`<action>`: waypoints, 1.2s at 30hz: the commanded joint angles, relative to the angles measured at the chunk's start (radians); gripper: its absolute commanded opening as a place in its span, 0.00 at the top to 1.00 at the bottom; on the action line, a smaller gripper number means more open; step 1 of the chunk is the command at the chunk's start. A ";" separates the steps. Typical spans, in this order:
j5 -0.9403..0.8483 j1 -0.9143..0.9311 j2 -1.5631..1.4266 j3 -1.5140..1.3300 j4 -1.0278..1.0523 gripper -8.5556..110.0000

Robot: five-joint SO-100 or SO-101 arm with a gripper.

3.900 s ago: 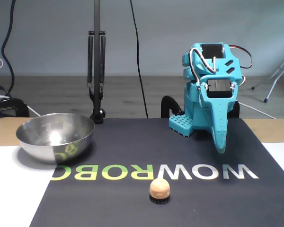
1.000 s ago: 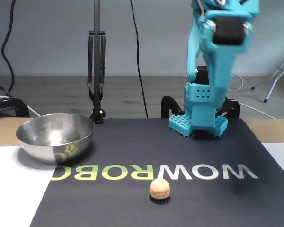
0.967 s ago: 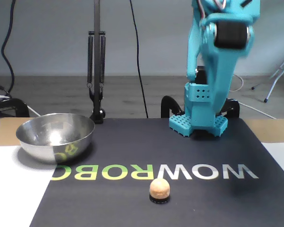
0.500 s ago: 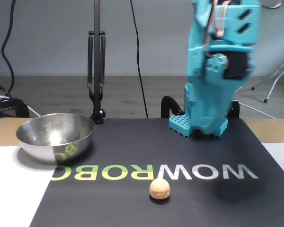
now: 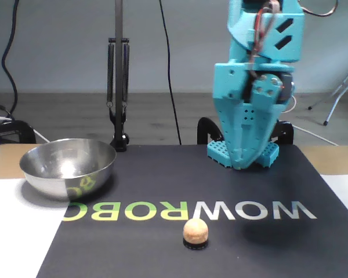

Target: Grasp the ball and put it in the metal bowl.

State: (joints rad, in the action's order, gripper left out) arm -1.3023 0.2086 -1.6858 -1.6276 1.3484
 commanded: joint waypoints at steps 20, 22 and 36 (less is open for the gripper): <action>-0.247 0.094 0.169 0.044 -0.006 0.93; -0.276 0.095 0.178 0.044 -0.006 0.93; -0.331 0.124 0.215 0.044 -0.040 0.93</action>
State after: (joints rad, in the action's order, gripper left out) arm -1.6276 0.3252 -1.4696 -1.6183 1.3284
